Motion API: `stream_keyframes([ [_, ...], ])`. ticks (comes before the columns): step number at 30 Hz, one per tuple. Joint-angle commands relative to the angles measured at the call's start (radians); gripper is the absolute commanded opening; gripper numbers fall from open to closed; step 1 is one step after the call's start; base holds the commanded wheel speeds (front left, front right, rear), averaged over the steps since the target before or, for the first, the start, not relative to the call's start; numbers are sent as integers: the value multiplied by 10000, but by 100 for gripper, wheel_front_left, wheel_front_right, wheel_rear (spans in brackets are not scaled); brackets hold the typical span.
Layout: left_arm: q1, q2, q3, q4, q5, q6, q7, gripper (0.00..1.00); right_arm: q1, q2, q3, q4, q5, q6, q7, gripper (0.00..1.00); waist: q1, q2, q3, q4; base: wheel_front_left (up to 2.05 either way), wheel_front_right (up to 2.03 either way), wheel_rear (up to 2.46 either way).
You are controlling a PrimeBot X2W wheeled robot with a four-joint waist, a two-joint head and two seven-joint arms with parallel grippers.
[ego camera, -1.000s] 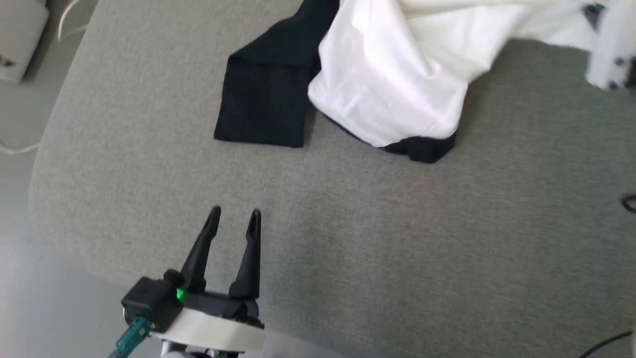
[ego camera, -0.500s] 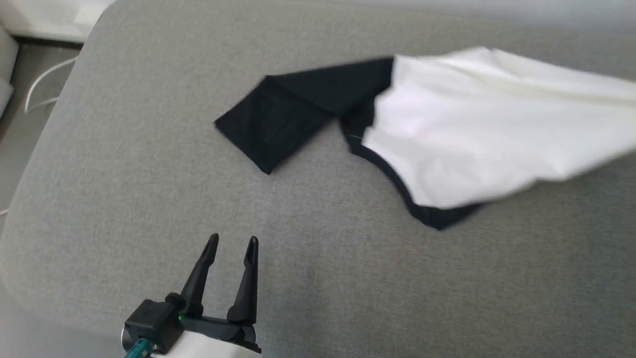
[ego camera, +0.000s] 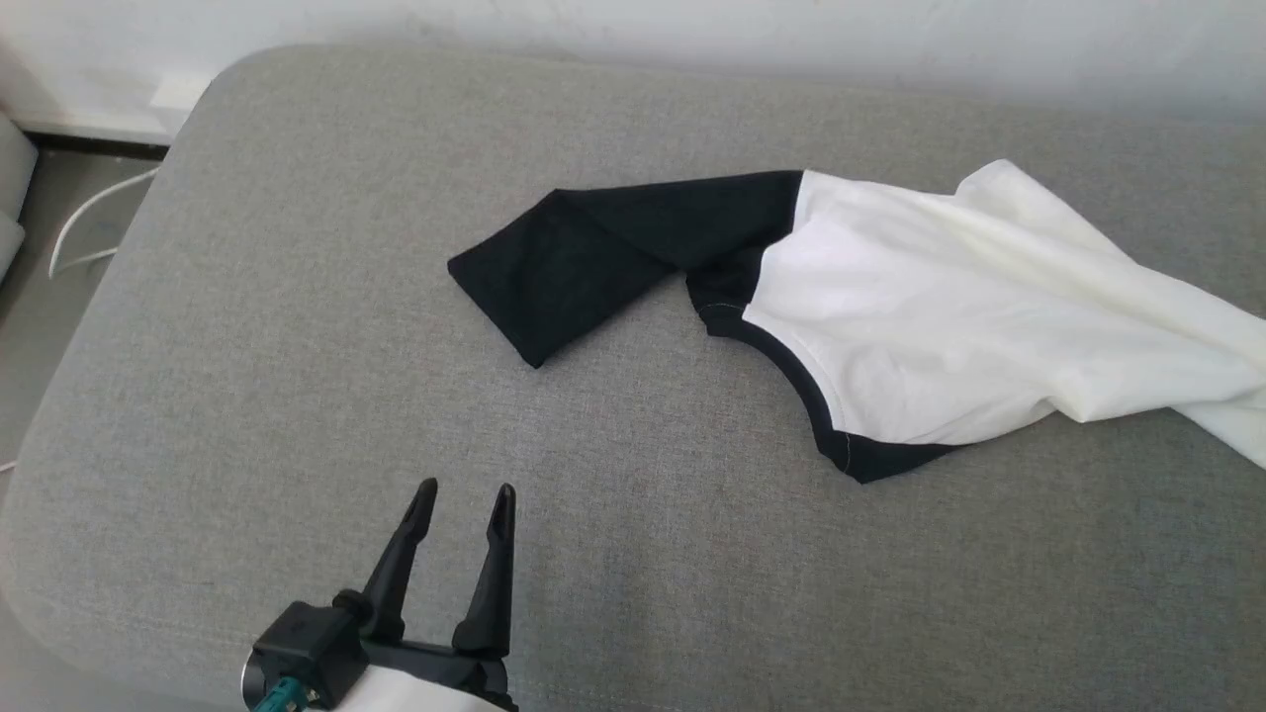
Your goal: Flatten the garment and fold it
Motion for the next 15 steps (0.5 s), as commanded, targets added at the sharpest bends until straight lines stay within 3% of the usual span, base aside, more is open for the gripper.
stream_keyframes([
  [1,131,44,3,-4,-11,48,19,100,-139,-32,84,-90,80,-7,-80,100,0,0,-136,-72,0,0,0],
  [9,329,49,-172,-65,-46,121,116,100,-793,53,1111,-722,803,-7,167,100,0,0,-528,-43,0,0,0],
  [15,378,103,-301,-149,15,139,117,100,-1254,41,1950,-64,642,-7,440,100,0,0,-361,169,0,0,0],
])
